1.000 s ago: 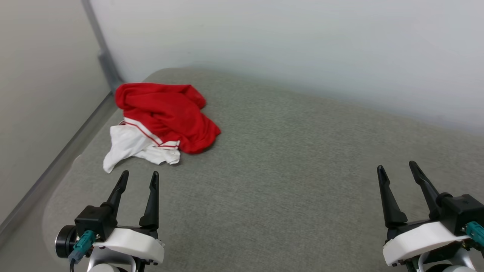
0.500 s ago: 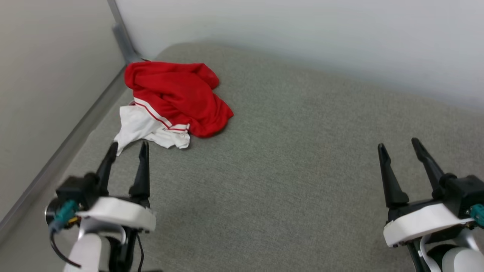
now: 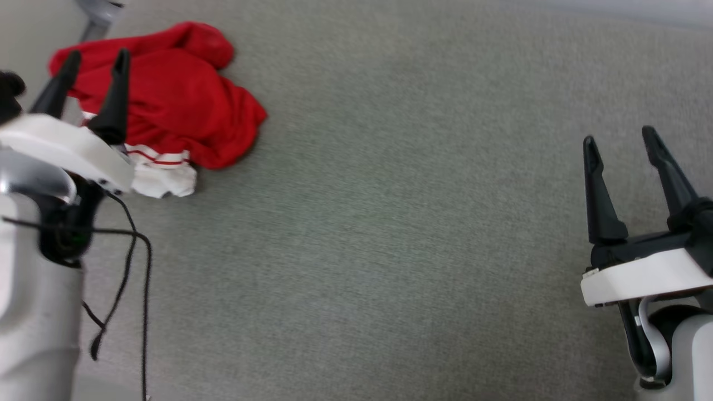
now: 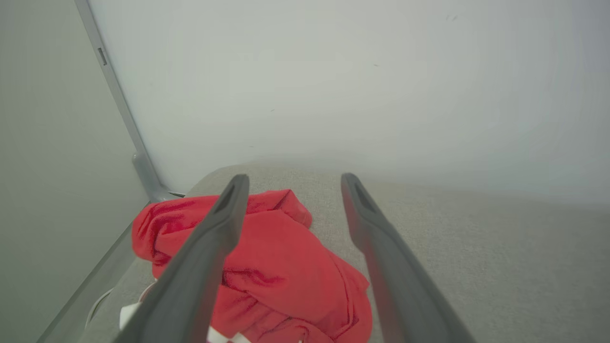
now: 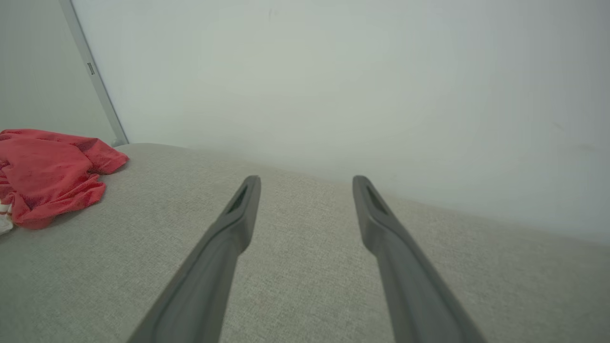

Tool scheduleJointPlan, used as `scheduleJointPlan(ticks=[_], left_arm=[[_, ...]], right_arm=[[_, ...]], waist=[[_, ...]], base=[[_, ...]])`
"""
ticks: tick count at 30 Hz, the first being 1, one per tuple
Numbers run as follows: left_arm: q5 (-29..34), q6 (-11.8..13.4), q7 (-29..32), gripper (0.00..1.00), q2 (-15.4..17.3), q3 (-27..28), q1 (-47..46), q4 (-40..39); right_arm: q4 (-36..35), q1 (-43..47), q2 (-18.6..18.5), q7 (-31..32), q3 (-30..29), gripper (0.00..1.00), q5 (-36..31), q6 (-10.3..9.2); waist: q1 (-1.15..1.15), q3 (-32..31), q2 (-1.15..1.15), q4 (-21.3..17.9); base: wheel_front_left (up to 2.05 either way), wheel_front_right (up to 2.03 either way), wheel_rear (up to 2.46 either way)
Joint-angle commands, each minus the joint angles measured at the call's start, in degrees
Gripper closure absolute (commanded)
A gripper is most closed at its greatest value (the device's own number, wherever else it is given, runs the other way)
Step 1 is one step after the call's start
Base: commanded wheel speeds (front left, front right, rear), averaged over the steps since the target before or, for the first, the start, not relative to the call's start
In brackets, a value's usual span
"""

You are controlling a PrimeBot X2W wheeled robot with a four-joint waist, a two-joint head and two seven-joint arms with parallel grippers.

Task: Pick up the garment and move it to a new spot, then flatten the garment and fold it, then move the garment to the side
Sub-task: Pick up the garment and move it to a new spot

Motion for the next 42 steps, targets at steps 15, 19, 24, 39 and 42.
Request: scheduleJointPlan(ticks=[15,19,24,39,42], left_arm=[[-8.90,1.09,33.72,0.00,13.75,-5.93,-12.12,16.63],[-9.86,2.78,40.65,0.00,12.92,-7.31,-10.65,20.93],[-9.10,3.76,34.96,1.00,12.38,-6.39,-10.14,21.07],[-2.91,5.20,1.01,1.00,9.55,-4.07,-9.56,18.45],[-1.42,5.55,-5.01,1.00,8.08,-4.79,-8.53,16.69]], right_arm=[[2.63,-6.20,0.06,-3.57,1.37,0.00,0.98,-0.04],[3.26,-6.15,0.06,-4.20,1.14,0.00,1.33,-0.04],[3.72,-5.76,0.06,-4.41,0.58,0.00,1.45,-0.04],[5.99,-1.61,0.06,-5.11,-1.00,0.00,4.06,-0.04],[6.43,0.05,0.05,-5.01,-1.72,0.00,4.76,-0.04]], waist=[[-0.01,12.63,0.00,-9.68],[-0.01,12.80,0.00,-10.29],[-0.01,11.47,0.00,-10.51],[-0.01,-1.78,0.00,-9.08],[-0.01,-5.10,0.00,-9.07]], base=[[0.00,0.00,0.00],[0.00,0.00,0.00],[0.00,0.00,0.00],[0.00,0.00,0.00],[0.00,0.00,0.00]])
